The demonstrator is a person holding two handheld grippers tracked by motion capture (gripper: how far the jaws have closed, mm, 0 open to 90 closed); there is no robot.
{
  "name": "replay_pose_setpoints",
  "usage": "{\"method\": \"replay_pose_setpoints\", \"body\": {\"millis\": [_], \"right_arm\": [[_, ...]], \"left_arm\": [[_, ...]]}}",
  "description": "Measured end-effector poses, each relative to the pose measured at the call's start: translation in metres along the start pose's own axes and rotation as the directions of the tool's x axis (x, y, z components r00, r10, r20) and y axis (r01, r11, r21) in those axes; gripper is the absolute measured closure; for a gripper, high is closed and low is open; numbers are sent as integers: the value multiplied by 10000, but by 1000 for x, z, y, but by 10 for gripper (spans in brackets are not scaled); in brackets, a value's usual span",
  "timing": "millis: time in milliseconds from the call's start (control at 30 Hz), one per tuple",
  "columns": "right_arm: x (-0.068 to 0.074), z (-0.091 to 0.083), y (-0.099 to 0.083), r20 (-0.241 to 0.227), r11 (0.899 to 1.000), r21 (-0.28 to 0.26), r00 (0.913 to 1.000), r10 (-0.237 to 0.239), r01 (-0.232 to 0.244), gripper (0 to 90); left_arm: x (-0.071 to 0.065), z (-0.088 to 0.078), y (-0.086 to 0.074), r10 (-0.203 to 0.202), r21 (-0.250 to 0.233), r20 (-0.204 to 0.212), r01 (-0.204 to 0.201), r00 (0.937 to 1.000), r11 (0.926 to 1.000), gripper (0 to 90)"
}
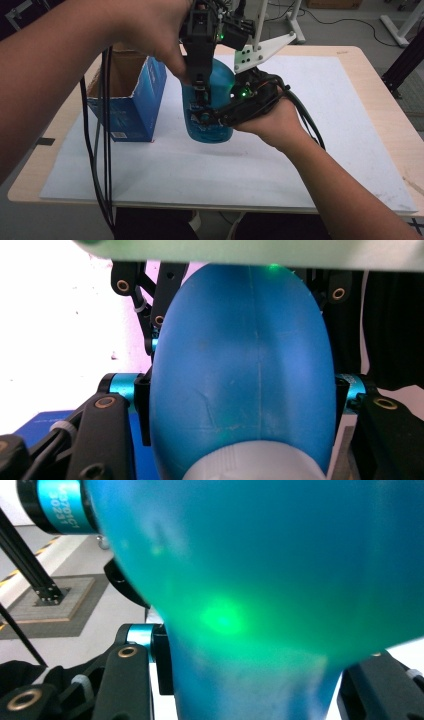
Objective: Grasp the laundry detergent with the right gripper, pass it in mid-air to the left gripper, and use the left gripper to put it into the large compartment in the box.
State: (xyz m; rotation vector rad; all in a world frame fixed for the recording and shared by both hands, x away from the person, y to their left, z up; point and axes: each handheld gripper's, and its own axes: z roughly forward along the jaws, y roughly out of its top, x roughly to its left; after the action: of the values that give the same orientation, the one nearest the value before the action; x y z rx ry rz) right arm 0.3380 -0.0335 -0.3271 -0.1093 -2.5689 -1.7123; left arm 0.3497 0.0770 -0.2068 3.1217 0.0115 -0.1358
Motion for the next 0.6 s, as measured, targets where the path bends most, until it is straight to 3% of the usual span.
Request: {"method": "replay_pose_setpoints", "body": {"millis": [233,467,600], "right_arm": [[1,-2,0,-74,10000,-81,10000,-8,7,435],[-1,-15,-2,108,9998,53,9997,205,-206,260],[-1,-25,-3,271,9994,153,9992,297,-302,212]], "left_arm": [[0,-2,-1,63,-146,60,-62,10000,9999,398],[0,-4,-5,-121,48,-6,121,9999,9999,397],[2,-5,-7,-276,142,-20,276,9996,9995,397]]}}
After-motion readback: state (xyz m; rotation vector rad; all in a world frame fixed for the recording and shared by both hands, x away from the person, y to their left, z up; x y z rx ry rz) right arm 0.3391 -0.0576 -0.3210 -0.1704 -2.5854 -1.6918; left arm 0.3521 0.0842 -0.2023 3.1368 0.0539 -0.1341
